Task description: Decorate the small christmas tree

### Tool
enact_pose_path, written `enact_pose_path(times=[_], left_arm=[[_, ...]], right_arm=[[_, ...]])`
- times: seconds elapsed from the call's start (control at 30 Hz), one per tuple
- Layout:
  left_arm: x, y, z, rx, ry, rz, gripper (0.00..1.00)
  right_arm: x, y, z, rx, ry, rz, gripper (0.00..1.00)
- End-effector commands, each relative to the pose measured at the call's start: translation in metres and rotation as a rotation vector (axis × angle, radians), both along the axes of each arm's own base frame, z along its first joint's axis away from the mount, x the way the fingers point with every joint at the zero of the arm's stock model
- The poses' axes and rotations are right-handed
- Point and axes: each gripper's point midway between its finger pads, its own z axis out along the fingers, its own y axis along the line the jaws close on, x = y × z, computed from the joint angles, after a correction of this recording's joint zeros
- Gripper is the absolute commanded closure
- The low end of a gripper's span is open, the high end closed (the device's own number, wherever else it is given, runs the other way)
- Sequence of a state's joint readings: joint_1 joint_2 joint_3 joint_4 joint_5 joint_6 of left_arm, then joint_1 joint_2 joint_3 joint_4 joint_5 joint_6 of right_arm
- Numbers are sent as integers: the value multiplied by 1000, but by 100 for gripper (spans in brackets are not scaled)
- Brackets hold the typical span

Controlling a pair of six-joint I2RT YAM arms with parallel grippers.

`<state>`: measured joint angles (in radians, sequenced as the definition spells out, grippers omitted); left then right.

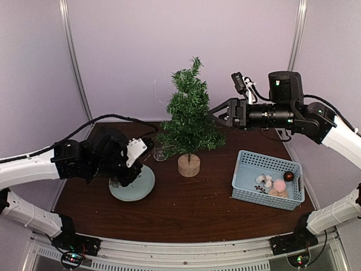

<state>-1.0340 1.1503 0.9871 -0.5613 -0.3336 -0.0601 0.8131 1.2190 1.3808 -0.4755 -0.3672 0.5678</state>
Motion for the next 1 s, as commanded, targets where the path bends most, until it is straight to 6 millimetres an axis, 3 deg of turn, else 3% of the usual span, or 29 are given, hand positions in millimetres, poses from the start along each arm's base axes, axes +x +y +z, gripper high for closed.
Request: enact_pose_path(times=[0.0, 0.17, 0.3, 0.5, 0.77, 0.83, 0.97], left_arm=[[-4, 3, -16, 173, 9, -94, 100], [9, -1, -13, 213, -29, -75, 100], [29, 0, -5, 138, -28, -6, 100], [76, 18, 5, 75, -48, 90, 100], [143, 19, 19, -6, -122, 126, 100], [148, 13, 23, -17, -143, 93, 100], [138, 4, 32, -56, -169, 12, 100]], right_arm=[[7, 2, 4, -24, -33, -5, 27], [12, 13, 9, -7, -38, 16, 34], [18, 19, 11, 0, -39, 11, 37], [26, 17, 6, -16, -37, -30, 37], [28, 11, 4, -32, -38, -60, 37], [28, 9, 5, -33, -43, -67, 37], [27, 8, 7, -32, -33, -74, 37]])
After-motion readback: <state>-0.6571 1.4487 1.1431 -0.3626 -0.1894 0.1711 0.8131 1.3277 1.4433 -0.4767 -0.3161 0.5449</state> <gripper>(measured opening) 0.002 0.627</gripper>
